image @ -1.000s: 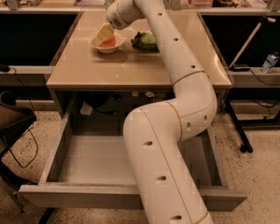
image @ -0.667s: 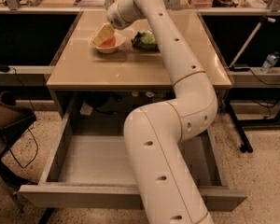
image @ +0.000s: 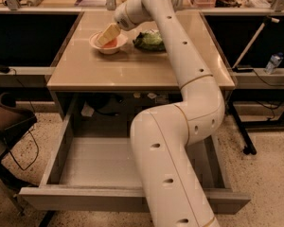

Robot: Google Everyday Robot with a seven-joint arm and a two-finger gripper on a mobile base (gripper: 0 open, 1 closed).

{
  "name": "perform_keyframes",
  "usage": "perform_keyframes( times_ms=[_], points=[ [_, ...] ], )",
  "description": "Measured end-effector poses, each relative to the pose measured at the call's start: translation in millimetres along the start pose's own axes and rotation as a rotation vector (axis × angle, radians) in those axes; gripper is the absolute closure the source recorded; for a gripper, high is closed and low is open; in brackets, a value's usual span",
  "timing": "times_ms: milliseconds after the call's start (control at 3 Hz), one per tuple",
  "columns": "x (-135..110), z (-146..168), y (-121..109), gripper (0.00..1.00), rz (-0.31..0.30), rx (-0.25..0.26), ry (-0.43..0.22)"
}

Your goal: Place apple into top drawer

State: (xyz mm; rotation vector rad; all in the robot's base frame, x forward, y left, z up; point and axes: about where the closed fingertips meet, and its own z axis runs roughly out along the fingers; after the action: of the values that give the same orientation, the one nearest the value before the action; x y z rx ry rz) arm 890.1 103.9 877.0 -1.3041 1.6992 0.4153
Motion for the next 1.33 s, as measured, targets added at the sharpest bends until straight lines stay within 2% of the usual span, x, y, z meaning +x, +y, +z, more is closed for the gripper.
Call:
perform_keyframes(
  times_ms=[333, 667, 1333],
  points=[
    [0.9, 1.5, 0.3, 0.00, 0.002, -0.001, 0.001],
    [11.2, 6.2, -3.3, 0.00, 0.031, 0.006, 0.001],
    [11.2, 6.3, -3.3, 0.42, 0.031, 0.006, 0.001]
  ],
)
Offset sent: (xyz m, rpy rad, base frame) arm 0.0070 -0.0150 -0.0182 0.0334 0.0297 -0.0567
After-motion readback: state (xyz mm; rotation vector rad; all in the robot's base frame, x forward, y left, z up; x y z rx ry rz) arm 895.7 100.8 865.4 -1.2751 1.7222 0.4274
